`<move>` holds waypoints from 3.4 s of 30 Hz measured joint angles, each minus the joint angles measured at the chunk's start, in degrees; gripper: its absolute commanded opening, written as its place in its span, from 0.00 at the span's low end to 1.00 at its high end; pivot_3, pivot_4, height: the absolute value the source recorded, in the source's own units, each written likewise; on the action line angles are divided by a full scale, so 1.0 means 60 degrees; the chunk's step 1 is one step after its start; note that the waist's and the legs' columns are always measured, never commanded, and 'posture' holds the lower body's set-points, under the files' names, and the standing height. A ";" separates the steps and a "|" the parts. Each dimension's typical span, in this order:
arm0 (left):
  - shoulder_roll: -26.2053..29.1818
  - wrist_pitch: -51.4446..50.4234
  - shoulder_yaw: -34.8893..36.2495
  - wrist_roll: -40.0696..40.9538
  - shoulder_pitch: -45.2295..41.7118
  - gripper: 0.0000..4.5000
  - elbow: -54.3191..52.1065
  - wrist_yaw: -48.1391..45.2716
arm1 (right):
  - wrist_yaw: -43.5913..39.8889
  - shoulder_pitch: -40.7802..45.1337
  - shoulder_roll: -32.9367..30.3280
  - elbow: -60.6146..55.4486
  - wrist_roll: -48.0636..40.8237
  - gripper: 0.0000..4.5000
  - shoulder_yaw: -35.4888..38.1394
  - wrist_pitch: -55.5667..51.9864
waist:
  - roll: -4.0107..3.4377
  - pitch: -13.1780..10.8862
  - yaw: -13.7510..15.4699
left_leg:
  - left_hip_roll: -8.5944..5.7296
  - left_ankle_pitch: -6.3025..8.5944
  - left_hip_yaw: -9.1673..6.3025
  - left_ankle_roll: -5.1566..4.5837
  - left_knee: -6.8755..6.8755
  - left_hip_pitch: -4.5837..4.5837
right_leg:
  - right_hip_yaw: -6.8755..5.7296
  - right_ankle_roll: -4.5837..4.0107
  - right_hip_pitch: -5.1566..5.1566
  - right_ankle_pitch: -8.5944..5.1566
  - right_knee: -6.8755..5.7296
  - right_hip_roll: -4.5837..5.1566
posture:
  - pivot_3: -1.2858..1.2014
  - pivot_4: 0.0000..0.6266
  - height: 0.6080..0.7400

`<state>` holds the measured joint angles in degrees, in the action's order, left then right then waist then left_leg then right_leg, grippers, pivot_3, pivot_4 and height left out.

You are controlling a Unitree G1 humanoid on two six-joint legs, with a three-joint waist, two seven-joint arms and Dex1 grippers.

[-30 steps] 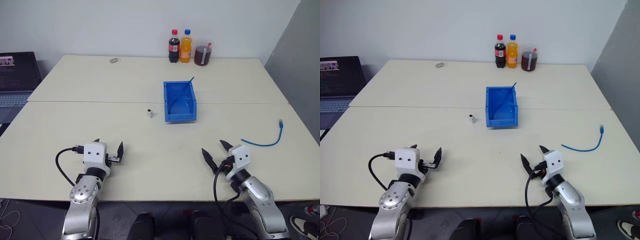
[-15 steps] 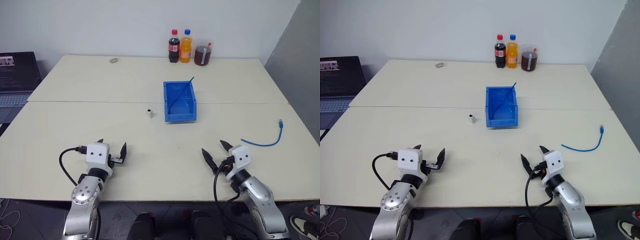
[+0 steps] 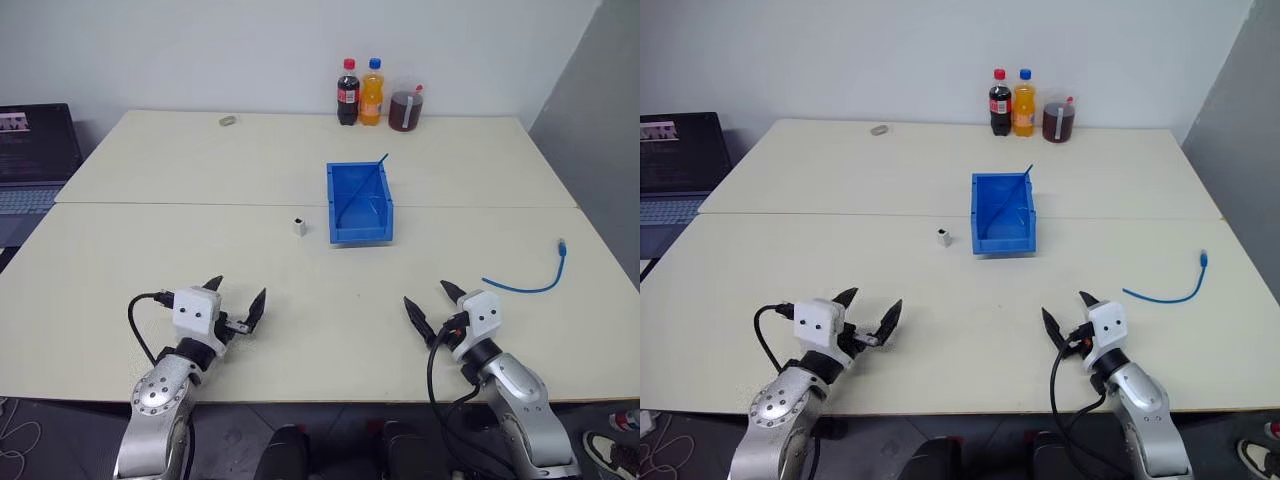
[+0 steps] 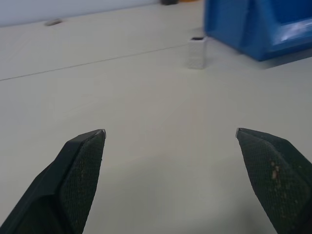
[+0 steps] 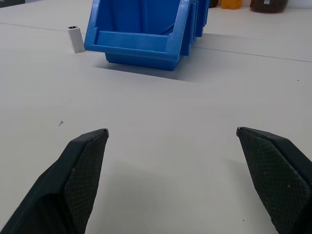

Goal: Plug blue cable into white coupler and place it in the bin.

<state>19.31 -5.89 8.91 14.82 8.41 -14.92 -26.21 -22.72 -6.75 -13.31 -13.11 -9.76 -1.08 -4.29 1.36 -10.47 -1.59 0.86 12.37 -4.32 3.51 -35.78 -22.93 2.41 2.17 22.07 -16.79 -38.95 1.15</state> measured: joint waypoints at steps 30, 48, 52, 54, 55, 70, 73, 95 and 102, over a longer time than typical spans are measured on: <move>0.3106 -0.3795 -0.2689 0.2726 -0.4611 1.00 -0.0492 -0.5986 | 0.1911 0.4857 -0.3406 0.5030 -0.0076 0.99 0.4025 -0.5170 | -0.0035 -0.0026 -0.0085 | -0.0011 0.0004 0.0040 -0.0011 0.0011 -0.0005 | 0.0029 0.0000 0.0016 0.0022 -0.0003 -0.0010 | 0.52 0.24 1.00; 0.2914 -0.3721 -0.2799 0.2485 -0.4777 1.00 -0.0402 -0.5956 | 0.1119 0.7262 -0.4323 0.9601 -0.0042 0.24 0.3591 -0.3977 | -0.0035 -0.0028 -0.0058 | -0.0014 0.0003 0.0041 -0.0010 0.0005 -0.0005 | 0.0030 -0.0005 0.0009 0.0030 -0.0002 -0.0008 | 0.52 0.24 1.00; 0.2904 -0.3690 -0.2799 0.2402 -0.4779 1.00 -0.0289 -0.5960 | 0.0892 0.7239 -0.4358 0.9651 0.0040 0.03 0.3333 -0.3720 | -0.0035 -0.0028 -0.0068 | -0.0014 0.0003 0.0041 -0.0010 0.0006 -0.0003 | 0.0029 -0.0004 0.0010 0.0029 -0.0001 -0.0008 | 0.52 0.24 1.00; 0.2877 -0.3689 -0.2797 0.2391 -0.4778 1.00 -0.0175 -0.5946 | 0.0713 0.7162 -0.4406 0.9592 0.0044 0.01 0.3271 -0.3668 | -0.0035 -0.0028 -0.0067 | -0.0014 0.0003 0.0040 -0.0010 0.0006 -0.0005 | 0.0029 -0.0003 0.0010 0.0028 -0.0001 -0.0008 | 0.52 0.24 1.00; 0.2862 -0.3689 -0.2797 0.2391 -0.4778 1.00 -0.0164 -0.5945 | 0.0639 0.7114 -0.4441 0.9547 0.0059 0.01 0.3223 -0.3654 | -0.0035 -0.0028 -0.0064 | -0.0014 0.0003 0.0041 -0.0010 0.0006 -0.0005 | 0.0029 -0.0003 0.0010 0.0028 -0.0001 -0.0008 | 0.52 0.24 1.00; 0.3962 -0.2992 -0.1615 0.1774 -0.2402 1.00 0.0435 -0.5842 | -0.5627 0.4665 -0.5796 0.0315 -0.0769 0.01 -0.1201 -0.4139 | -0.0061 -0.0062 -0.0270 | 0.0028 0.0005 0.0013 -0.0011 0.0015 0.0003 | 0.0006 0.0023 0.0018 0.0001 -0.0005 -0.0033 | 0.52 0.24 1.00; 0.4082 -0.2729 -0.1213 0.1624 -0.2015 1.00 0.0850 -0.5737 | -0.5666 0.5739 -0.4493 0.0356 -0.0339 0.01 -0.2507 -0.4118 | -0.0054 -0.0067 -0.0302 | 0.0033 0.0004 0.0015 -0.0010 0.0011 0.0006 | 0.0008 0.0025 0.0024 0.0020 -0.0007 -0.0035 | 0.52 0.24 1.00; 0.4210 -0.2086 -0.0465 0.1238 -0.1180 1.00 0.1450 -0.5498 | -0.6915 0.8237 -0.1378 0.3943 0.2112 0.63 -0.5595 -0.0938 | -0.0045 -0.0066 -0.0014 | 0.0126 0.0017 0.0014 0.0013 0.0011 -0.0003 | -0.0017 -0.0076 0.0037 0.0037 -0.0011 -0.0122 | 0.52 0.24 1.00; 0.3622 -0.1731 -0.1287 0.0579 -0.2379 1.00 0.2129 -0.5357 | -0.7183 0.7319 -0.2278 0.1402 0.0955 0.77 -0.4275 -0.3300 | -0.0043 -0.0065 -0.0015 | 0.0124 0.0017 0.0015 0.0013 0.0006 -0.0002 | -0.0013 -0.0076 0.0034 0.0037 -0.0013 -0.0125 | 0.52 0.24 1.00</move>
<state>41.04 -16.28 1.19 18.29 -5.87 -2.14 -58.36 -65.82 37.16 -26.98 -4.69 -4.03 -26.73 -24.09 1.10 -10.86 -1.68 1.60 12.47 -4.23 3.59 -35.75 -22.94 2.33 1.71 22.28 -16.57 -39.03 0.40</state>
